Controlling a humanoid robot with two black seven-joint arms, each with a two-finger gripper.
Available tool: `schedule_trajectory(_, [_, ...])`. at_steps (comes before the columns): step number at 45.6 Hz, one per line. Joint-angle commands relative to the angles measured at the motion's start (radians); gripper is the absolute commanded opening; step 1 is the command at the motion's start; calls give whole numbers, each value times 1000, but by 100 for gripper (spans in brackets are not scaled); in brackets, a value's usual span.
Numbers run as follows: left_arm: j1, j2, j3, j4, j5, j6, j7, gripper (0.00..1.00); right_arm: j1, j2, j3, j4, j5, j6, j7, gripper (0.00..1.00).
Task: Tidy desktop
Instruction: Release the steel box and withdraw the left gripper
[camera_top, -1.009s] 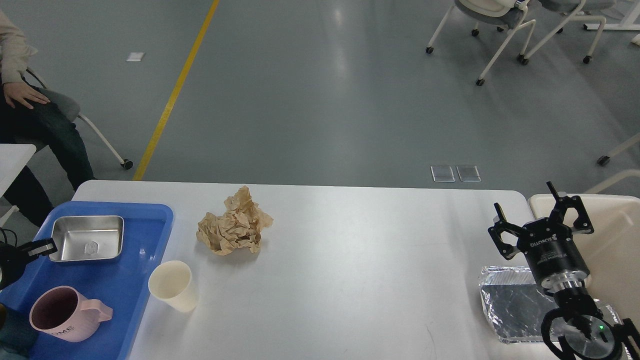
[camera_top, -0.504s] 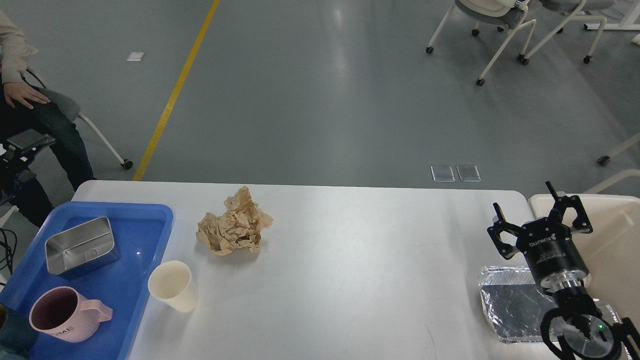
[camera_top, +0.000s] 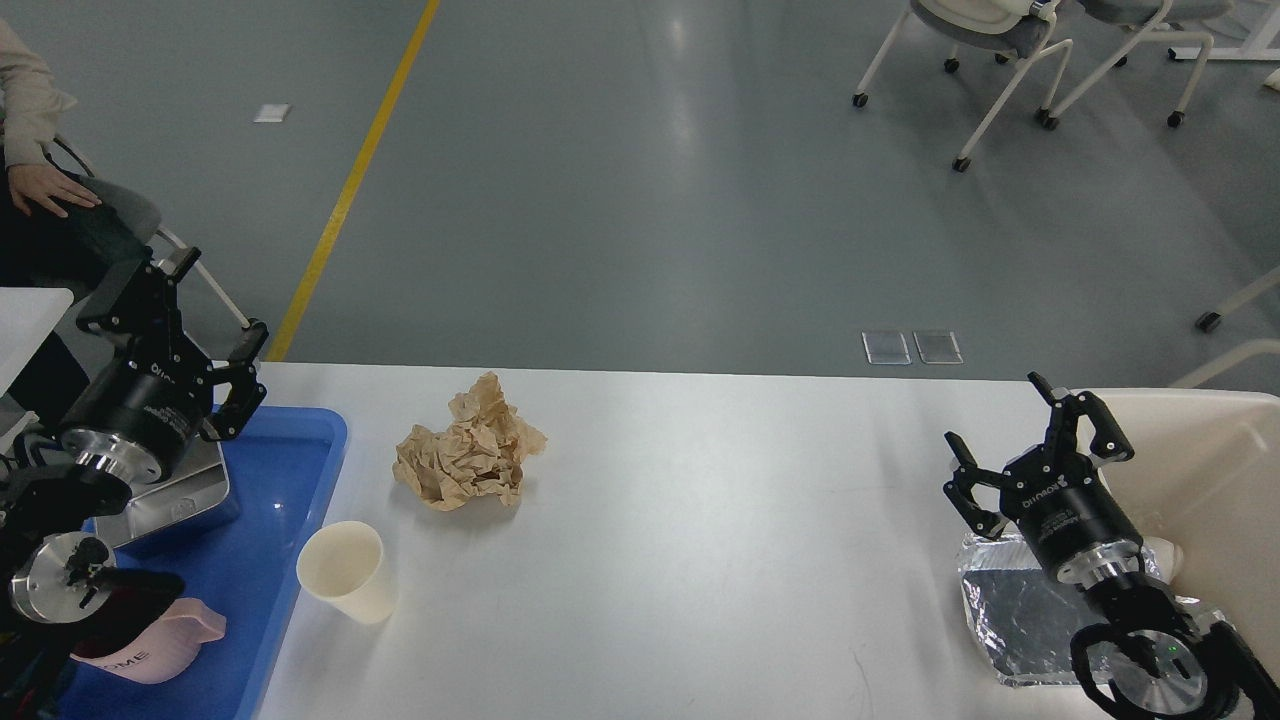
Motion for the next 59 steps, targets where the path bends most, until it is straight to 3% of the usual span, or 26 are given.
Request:
schedule_trajectory(1, [100, -119, -119, -15, 0, -13, -2, 97, 10, -46, 0, 11, -23, 4, 1, 100])
schedule_trajectory(9, [181, -208, -279, -13, -1, -126, 0, 97, 5, -193, -9, 13, -102, 4, 1, 100])
schedule_trajectory(14, [203, -250, -349, -12, -3, -189, 1, 97, 5, -180, -12, 22, -145, -5, 0, 100])
schedule_trajectory(23, [206, -268, -337, -2, -1, -194, 1, 97, -4, -152, -15, 151, -187, -54, -2, 100])
schedule_trajectory(30, [207, -270, -336, 7, -3, -195, 3, 97, -12, -224, -23, 249, -531, -62, 0, 100])
schedule_trajectory(33, [207, -270, -336, 7, -3, -200, 3, 97, -13, -294, -49, 260, -670, -59, 0, 100])
schedule_trajectory(38, [207, -268, -336, 11, -3, -200, 4, 97, -4, -529, -225, 260, -839, -51, 11, 100])
schedule_trajectory(44, [206, -267, -336, 34, -3, -201, 4, 97, 28, -768, -398, 260, -869, -51, 119, 99])
schedule_trajectory(47, [206, -267, -334, 48, -3, -201, 4, 97, 45, -868, -461, 271, -885, -51, 132, 92])
schedule_trajectory(50, [204, -270, -333, 62, -3, -203, 4, 97, 57, -971, -509, 283, -908, -51, 139, 96])
schedule_trajectory(51, [204, -270, -331, 68, -3, -203, 4, 97, 61, -1001, -520, 286, -917, -53, 141, 100])
schedule_trajectory(59, [189, -270, -331, 116, -3, -209, 8, 97, 53, -1137, -582, 324, -1036, -54, 159, 100])
